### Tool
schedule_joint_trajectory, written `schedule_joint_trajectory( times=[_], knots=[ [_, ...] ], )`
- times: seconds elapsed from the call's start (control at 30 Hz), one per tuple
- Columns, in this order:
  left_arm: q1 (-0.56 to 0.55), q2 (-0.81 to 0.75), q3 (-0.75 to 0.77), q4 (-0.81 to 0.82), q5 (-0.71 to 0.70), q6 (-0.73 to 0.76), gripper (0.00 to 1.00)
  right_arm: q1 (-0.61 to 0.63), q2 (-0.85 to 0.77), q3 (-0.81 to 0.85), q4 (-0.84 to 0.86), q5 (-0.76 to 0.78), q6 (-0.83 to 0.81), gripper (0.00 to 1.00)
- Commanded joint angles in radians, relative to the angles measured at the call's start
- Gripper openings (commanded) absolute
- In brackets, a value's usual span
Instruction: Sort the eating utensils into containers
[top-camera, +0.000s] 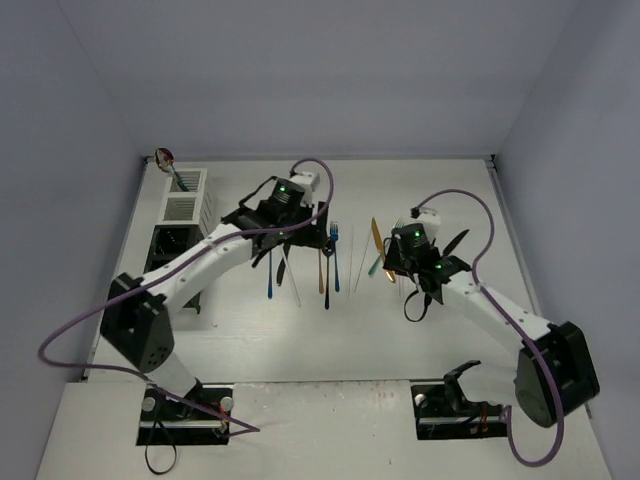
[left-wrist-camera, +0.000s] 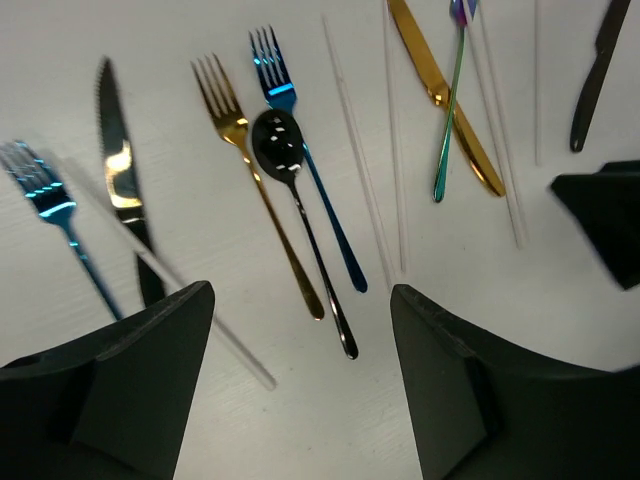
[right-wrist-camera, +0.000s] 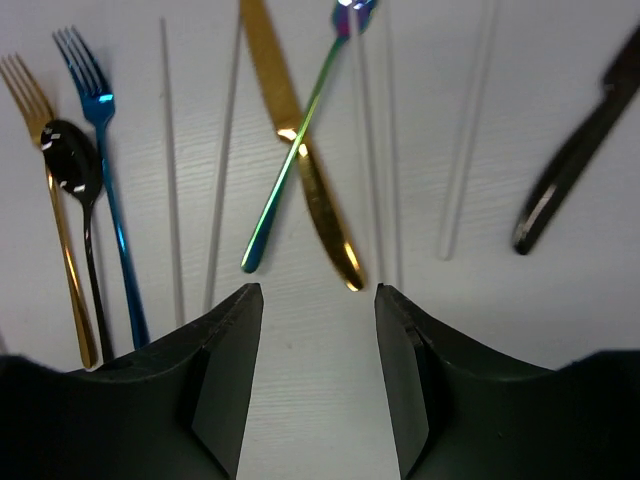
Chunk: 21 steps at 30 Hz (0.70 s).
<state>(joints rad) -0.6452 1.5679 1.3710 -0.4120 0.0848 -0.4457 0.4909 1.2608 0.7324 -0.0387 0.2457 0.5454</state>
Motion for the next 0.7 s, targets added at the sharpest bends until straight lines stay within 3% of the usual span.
schedule_joint_trajectory(
  times=[0.0,0.27,0.47,0.67],
  knots=[
    [-0.014,0.144,0.126,0.005,0.08,0.009,0.65,-0.053,-0.175,-0.018,-0.021,0.042,-0.008,0.46],
    [0.022,0.414,0.414,-0.137,0.227,0.279,0.54,-0.058,-0.288,-0.053,-0.032,-0.006,-0.049,0.46],
    [0.101,0.502,0.47,-0.143,0.368,0.341,0.48,-0.061,-0.317,-0.057,-0.032,-0.031,-0.089,0.46],
    [0.111,0.582,0.51,-0.165,0.446,0.414,0.46,-0.061,-0.306,-0.059,-0.031,-0.064,-0.105,0.47]
  ],
)
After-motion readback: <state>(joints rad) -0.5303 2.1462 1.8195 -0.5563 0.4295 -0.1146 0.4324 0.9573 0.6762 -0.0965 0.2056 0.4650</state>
